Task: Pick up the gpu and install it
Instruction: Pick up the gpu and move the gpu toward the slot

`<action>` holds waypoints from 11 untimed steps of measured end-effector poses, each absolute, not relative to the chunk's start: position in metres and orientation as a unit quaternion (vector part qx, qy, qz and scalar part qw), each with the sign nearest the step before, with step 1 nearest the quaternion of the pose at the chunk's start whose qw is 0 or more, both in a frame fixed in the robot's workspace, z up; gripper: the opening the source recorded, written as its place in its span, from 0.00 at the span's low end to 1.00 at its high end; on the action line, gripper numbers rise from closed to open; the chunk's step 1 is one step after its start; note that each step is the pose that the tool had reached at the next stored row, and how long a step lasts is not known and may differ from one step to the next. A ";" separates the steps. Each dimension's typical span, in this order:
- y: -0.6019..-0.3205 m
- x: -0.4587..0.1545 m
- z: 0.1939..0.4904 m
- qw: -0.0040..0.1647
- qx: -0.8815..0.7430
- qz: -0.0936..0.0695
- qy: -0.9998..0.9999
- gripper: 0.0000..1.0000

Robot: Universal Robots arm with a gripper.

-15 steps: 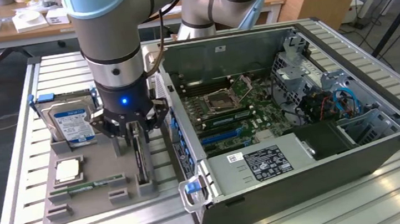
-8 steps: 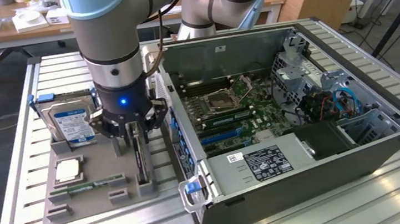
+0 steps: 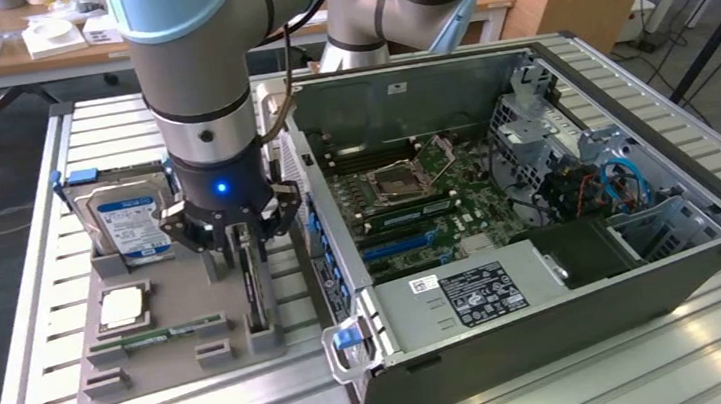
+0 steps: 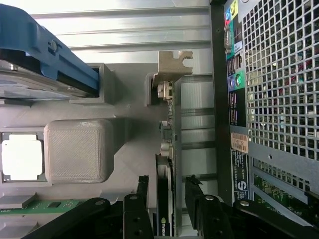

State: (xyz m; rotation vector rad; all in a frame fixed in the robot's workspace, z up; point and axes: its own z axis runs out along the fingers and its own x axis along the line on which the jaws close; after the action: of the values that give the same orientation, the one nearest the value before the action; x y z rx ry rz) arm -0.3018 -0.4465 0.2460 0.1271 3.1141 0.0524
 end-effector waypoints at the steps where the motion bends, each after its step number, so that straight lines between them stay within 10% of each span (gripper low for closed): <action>1: -0.446 -0.302 0.246 0.012 0.041 0.017 0.999 0.43; 11: -0.450 -0.304 0.246 0.012 0.041 0.017 0.999 0.43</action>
State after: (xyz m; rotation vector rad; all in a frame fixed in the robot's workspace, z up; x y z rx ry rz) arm -0.3035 -0.4496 0.2458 0.1270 3.1142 0.0523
